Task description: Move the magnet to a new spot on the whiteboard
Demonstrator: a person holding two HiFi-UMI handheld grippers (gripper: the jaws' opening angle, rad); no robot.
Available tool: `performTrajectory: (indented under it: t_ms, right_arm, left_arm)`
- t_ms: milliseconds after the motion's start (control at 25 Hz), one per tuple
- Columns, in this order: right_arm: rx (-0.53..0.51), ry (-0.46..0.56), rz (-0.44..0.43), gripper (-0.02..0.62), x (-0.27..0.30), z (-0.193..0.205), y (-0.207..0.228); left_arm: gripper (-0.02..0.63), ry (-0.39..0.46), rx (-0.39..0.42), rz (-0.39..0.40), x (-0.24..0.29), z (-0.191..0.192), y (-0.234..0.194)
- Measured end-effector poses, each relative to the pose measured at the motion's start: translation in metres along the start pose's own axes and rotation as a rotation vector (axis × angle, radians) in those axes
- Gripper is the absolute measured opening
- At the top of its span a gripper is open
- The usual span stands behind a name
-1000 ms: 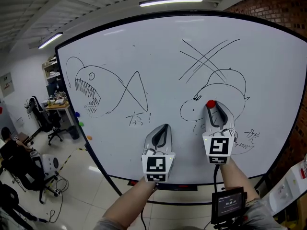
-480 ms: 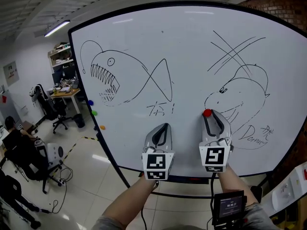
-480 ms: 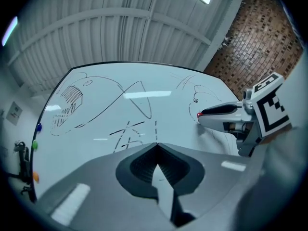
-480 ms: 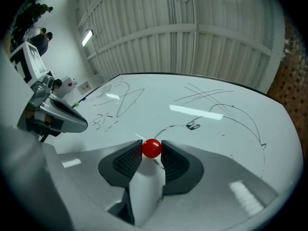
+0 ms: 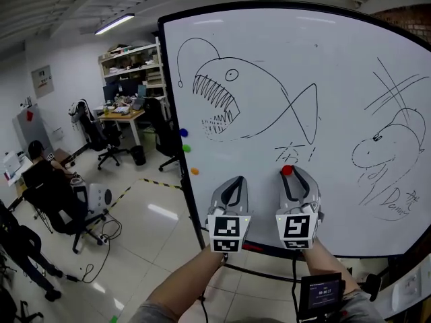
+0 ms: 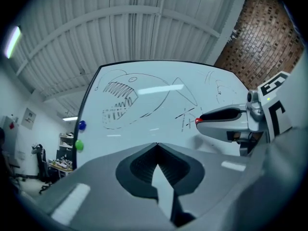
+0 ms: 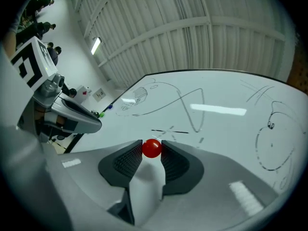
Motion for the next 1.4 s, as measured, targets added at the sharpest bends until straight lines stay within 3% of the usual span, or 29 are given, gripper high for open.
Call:
performTrajectory:
  t_ms: [360,720,1000,1400]
  right_arm:
    - [0.009,0.020,-0.148,0.129,0.031,-0.026,-0.133]
    - [-0.005,0.020,-0.218,0.129,0.066,-0.038,-0.239]
    - [-0.025,-0.007,-0.202,0.130,0.092,-0.033,-0.284]
    - [-0.106,-0.038,-0.122,0.130,0.117,-0.031,-0.307]
  left_arm:
    - [0.000,-0.062,0.013,-0.119,-0.074,0.022,-0.088]
    - [0.000,-0.116,0.018,-0.179,-0.127,0.044,-0.153]
    - [0.000,-0.134,0.017,-0.208,-0.150,0.057,-0.193]
    - [0.000,-0.130,0.000,-0.195,-0.156,0.070,-0.221]
Point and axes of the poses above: the fingertips, and each gripper's own axes: x forward along the fingers, y to its right, z out of its underside, the point moved 8 cm from there along -x, backward along the fingers, and after that the axes turned 13 degrees about z, right-handed, at the moved point
